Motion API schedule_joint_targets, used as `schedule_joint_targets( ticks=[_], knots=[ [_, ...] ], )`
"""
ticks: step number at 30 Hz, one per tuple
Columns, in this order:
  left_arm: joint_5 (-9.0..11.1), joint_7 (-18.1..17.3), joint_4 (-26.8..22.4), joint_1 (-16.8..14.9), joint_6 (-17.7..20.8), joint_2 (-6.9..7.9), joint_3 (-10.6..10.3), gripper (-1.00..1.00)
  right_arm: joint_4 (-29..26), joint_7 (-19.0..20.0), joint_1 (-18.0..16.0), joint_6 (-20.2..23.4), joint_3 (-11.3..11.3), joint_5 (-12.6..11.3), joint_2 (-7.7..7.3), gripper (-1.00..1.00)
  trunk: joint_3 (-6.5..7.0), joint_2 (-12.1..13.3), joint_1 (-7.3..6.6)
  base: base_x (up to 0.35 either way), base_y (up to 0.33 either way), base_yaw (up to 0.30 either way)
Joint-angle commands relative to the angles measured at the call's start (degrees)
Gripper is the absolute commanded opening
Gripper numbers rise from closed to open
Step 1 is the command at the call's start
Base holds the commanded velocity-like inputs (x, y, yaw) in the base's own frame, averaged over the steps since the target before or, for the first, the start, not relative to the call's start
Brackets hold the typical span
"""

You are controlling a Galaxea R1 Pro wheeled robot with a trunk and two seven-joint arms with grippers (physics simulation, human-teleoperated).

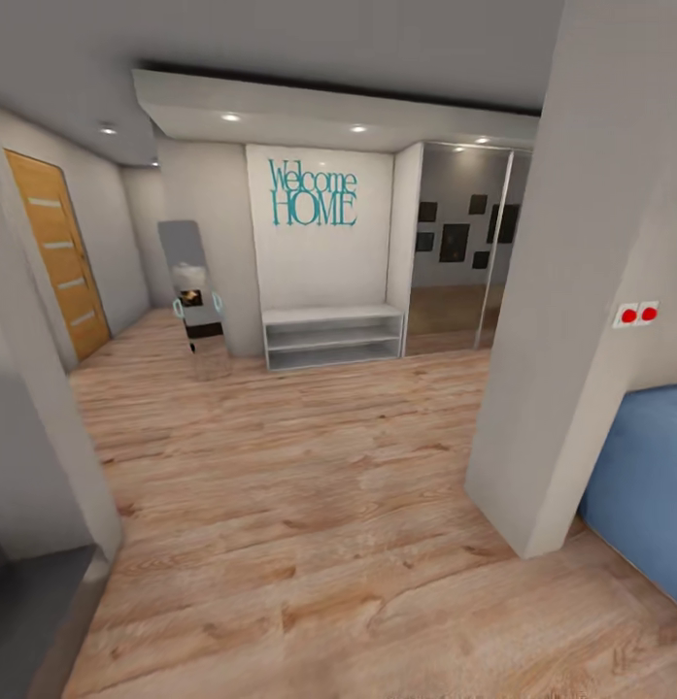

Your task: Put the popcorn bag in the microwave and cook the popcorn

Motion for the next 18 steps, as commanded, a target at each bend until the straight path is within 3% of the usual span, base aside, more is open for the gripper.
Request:
schedule_joint_targets(
  ticks=[1,8,18],
  knots=[
    [0.5,0.0,0.0,0.0,-0.1,-0.02,0.0,1.00,0.1,0.0,0.0,-0.3,-0.1,-0.2,0.03,1.00,-0.04,0.0,0.00,0.000,0.000,-0.292],
    [0.5,0.0,0.0,0.0,-0.1,0.03,-0.1,1.00,0.3,0.0,0.0,-2.2,-1.6,-4.4,0.03,1.00,-0.03,0.0,0.00,0.000,0.000,-0.293],
    [0.5,0.0,0.0,0.0,-0.1,-0.01,-0.1,1.00,0.4,0.1,0.0,-2.6,-1.7,-4.9,-0.04,1.00,-0.03,0.0,0.00,0.000,0.000,-0.293]
  ],
)
